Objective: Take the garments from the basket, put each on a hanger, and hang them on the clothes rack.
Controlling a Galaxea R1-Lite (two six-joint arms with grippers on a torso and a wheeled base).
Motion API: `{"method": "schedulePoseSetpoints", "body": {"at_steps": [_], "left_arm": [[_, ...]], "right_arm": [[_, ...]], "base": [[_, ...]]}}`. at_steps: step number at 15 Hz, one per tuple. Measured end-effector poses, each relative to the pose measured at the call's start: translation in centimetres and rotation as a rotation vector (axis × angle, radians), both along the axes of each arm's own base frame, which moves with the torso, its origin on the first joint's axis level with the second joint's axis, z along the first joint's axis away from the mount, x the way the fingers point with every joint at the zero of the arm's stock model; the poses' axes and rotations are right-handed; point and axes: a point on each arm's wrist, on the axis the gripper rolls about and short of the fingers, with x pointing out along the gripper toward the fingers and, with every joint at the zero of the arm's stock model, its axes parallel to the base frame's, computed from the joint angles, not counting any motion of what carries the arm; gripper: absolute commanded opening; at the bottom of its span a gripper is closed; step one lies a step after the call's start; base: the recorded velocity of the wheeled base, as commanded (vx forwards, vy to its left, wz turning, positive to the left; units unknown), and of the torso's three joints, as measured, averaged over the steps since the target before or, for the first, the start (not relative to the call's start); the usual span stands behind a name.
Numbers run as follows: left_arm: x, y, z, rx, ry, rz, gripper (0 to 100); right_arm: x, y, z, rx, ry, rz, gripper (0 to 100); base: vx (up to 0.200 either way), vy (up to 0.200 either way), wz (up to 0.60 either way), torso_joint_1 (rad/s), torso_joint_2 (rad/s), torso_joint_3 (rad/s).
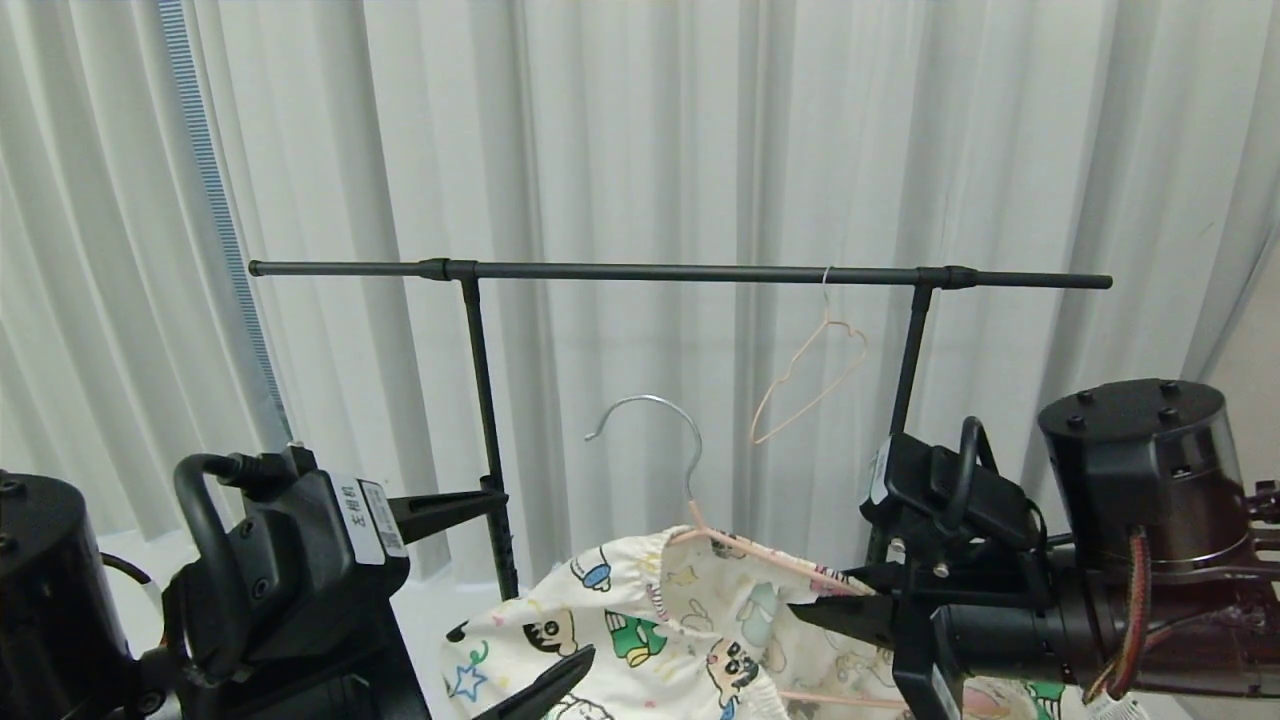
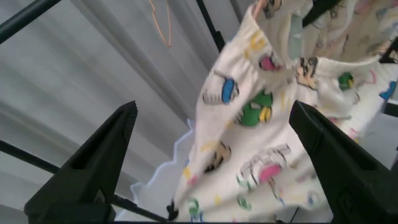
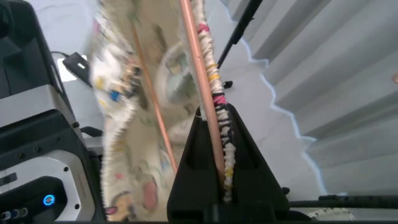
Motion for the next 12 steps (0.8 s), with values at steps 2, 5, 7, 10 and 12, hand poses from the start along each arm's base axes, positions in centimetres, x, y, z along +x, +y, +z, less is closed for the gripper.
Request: {"method": "schedulePoseSetpoints", "body": {"at_steps": [2,5,7,10,12], "left_arm": [[-0.5,0.7,-0.7,0.009,0.013,0.01,100],[-1.0,2.2,-2.3,0.035,0.053,0.07,100],[-0.6,3.4,-3.4,0.059,0.087,0.153,100],[0.9,5.1,-5.5,0.116,0.194,0.302,100],[1.9,5.4,-6.5,0.13,0.265,0.351,100]], "right_arm": [[0.5,-1.3,0.1,-0.015,-0.043,-0.025,0],[0.8,-2.6,0.6,-0.019,-0.111,-0.044,0],[0.7,-2.9,1.3,-0.005,-0.173,-0.029,0],[-0.2,-3.3,2.2,0.023,-0.218,-0.005,0],[-1.1,-3.2,2.9,0.052,-0.243,0.024,0]], "base": [[0.0,0.0,0.0,0.0,0.0,0.0],[0.0,0.0,0.0,0.0,0.0,0.0],[0.0,0.0,0.0,0.0,0.0,0.0],[0.0,0.0,0.0,0.0,0.0,0.0],[0.0,0.0,0.0,0.0,0.0,0.0]]}}
